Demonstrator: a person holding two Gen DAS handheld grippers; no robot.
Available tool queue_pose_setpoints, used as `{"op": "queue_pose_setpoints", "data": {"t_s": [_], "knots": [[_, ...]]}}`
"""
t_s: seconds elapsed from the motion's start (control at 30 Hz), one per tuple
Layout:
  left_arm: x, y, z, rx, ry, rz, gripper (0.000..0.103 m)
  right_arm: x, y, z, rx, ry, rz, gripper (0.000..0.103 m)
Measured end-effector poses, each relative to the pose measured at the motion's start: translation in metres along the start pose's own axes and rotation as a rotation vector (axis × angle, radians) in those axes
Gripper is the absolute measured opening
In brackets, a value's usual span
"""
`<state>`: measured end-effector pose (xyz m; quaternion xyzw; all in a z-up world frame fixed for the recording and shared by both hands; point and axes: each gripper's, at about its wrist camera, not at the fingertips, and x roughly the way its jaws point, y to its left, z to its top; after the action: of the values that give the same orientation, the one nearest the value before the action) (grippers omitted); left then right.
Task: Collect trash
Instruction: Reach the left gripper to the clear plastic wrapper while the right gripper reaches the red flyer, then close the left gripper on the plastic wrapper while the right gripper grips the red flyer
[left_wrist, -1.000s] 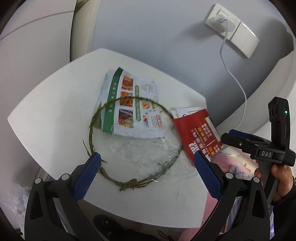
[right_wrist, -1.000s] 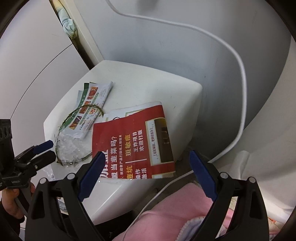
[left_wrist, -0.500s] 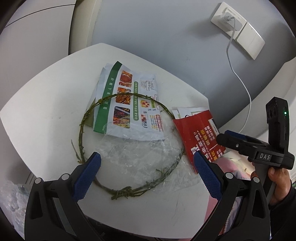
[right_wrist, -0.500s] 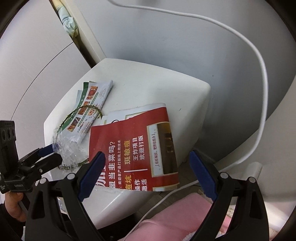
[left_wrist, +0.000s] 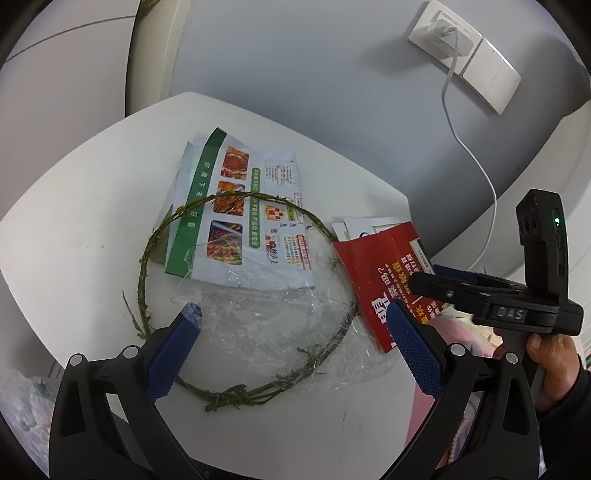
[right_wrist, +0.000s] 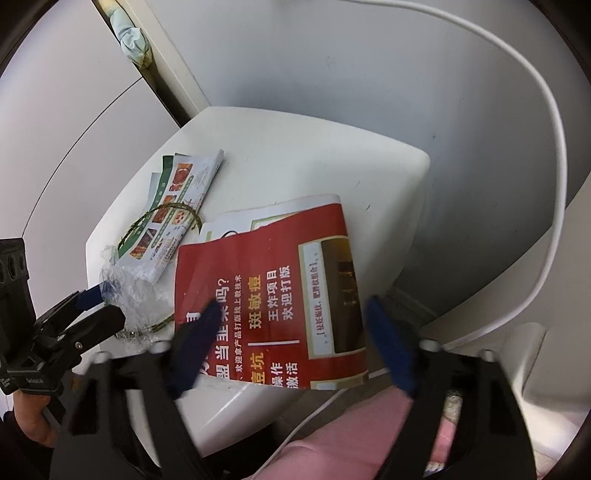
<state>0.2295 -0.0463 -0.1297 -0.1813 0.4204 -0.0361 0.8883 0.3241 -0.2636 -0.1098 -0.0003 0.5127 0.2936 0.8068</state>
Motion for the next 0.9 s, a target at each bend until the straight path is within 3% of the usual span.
{"op": "queue_pose_setpoints", "data": {"t_s": [0.13, 0.2, 0.3, 0.47, 0.63, 0.73, 0.8, 0.9], "knots": [[0.002, -0.004, 0.001, 0.010, -0.001, -0.011, 0.097, 0.001, 0.002, -0.001, 0.000, 0.004, 0.006, 0.068], [0.004, -0.006, 0.001, 0.013, 0.002, -0.021, 0.095, 0.001, 0.003, -0.002, -0.006, 0.008, 0.007, 0.053], [0.005, -0.008, 0.003, 0.013, -0.003, -0.027, 0.085, -0.001, 0.004, -0.003, -0.007, 0.002, 0.008, 0.046], [0.010, -0.013, 0.004, 0.024, 0.019, -0.035, 0.071, 0.001, 0.005, -0.004, -0.008, 0.010, 0.001, 0.043], [0.015, -0.017, 0.005, 0.027, 0.024, -0.043, 0.063, 0.000, 0.005, -0.005, 0.000, 0.005, -0.007, 0.038], [0.014, -0.018, 0.004, 0.030, 0.018, -0.053, 0.060, -0.005, 0.003, -0.005, 0.002, -0.006, -0.007, 0.031], [0.014, -0.019, 0.003, 0.035, 0.020, -0.061, 0.056, -0.007, 0.003, -0.004, -0.001, -0.014, 0.001, 0.019], [0.014, -0.021, 0.003, 0.041, 0.022, -0.071, 0.043, -0.010, 0.007, -0.004, -0.014, -0.020, 0.009, 0.016]]}}
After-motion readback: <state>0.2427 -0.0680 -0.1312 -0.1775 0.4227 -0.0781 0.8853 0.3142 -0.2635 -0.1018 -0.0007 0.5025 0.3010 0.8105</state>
